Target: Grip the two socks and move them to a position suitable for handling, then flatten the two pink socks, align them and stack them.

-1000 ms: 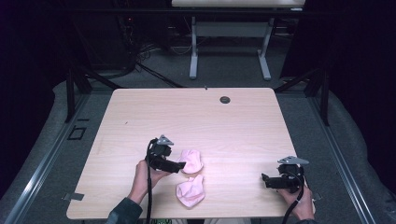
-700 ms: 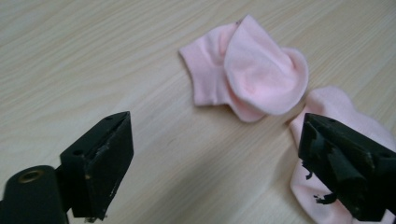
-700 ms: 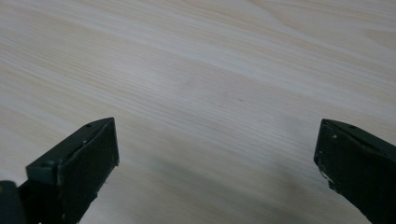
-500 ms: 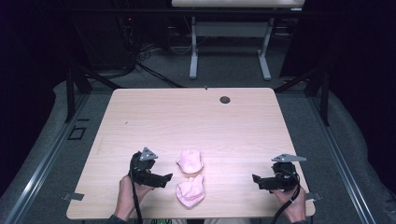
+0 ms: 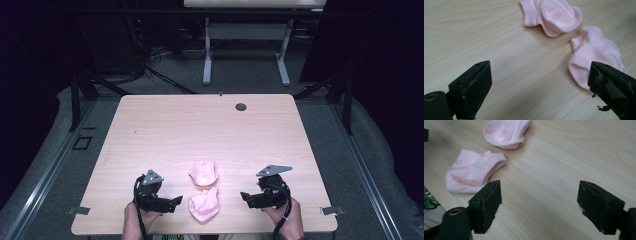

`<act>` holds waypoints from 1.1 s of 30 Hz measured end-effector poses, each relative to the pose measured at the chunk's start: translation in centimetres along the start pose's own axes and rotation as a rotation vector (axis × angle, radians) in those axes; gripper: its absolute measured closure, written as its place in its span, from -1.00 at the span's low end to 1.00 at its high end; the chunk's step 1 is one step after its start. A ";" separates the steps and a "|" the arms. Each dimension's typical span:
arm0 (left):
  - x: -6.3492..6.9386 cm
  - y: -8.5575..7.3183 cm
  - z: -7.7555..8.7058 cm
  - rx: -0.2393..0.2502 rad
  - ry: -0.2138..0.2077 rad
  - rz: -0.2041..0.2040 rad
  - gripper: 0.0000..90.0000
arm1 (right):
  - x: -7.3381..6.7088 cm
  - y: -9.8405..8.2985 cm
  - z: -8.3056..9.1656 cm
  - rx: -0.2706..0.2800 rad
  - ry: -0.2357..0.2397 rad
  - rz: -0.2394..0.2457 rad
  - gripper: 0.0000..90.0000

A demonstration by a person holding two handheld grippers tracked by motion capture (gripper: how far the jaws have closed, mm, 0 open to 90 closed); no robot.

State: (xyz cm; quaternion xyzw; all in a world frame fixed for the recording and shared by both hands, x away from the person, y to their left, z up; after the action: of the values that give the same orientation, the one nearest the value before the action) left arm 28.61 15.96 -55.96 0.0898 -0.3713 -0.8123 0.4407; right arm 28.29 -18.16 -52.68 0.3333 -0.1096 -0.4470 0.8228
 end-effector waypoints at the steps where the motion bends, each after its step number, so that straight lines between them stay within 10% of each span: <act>1: 0.2 -0.1 -0.1 0.001 -0.004 -0.002 -0.83 | -0.4 0.1 -0.2 -0.007 0.009 0.004 -0.51; 19: 3.2 -1.2 -2.2 -0.080 -0.130 -0.062 -0.30 | -6.1 1.7 -6.5 -0.111 0.189 0.067 -0.01; 29: 3.6 -1.6 -2.9 -0.097 -0.123 -0.071 -0.21 | -7.1 1.3 -8.4 -0.138 0.165 0.088 0.97; 33: 3.6 -1.6 -3.1 -0.095 -0.120 -0.066 -0.20 | -7.1 1.3 -8.1 -0.123 0.152 0.092 1.00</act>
State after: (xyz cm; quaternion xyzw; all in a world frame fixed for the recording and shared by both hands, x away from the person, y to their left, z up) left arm 26.92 12.10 -58.57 0.0319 -0.3550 -0.8470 0.3944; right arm 28.93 -8.31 -57.08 0.3097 -0.0343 -0.3879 0.8674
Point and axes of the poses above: each handheld gripper's, and its own axes: z roughly backward along the jaws, y roughly out of its top, x roughly to its right, the point moved 2 cm from there along -z, roughly forward along the jaws
